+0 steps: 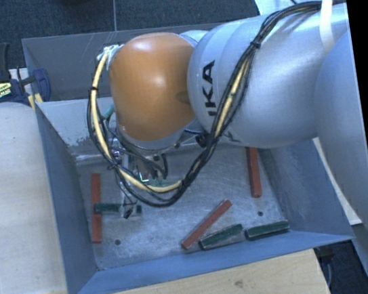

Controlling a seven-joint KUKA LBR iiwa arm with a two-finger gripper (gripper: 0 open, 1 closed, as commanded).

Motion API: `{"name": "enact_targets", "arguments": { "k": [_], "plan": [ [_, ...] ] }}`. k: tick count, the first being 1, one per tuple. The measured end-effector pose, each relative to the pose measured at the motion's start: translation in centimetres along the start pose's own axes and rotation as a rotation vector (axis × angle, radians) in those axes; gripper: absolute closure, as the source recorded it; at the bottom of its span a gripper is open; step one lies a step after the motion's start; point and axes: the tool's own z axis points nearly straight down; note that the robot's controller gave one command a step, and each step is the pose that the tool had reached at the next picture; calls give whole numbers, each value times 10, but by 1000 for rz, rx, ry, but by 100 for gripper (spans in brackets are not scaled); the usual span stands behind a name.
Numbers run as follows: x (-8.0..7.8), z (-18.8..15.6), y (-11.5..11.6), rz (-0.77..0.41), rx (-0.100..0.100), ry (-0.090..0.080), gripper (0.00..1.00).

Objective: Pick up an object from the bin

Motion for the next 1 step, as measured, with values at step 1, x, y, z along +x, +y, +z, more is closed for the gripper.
{"name": "enact_targets", "arguments": {
  "k": [1],
  "plan": [
    [-9,150,-15,-14,0,0,0]
  ]
}}
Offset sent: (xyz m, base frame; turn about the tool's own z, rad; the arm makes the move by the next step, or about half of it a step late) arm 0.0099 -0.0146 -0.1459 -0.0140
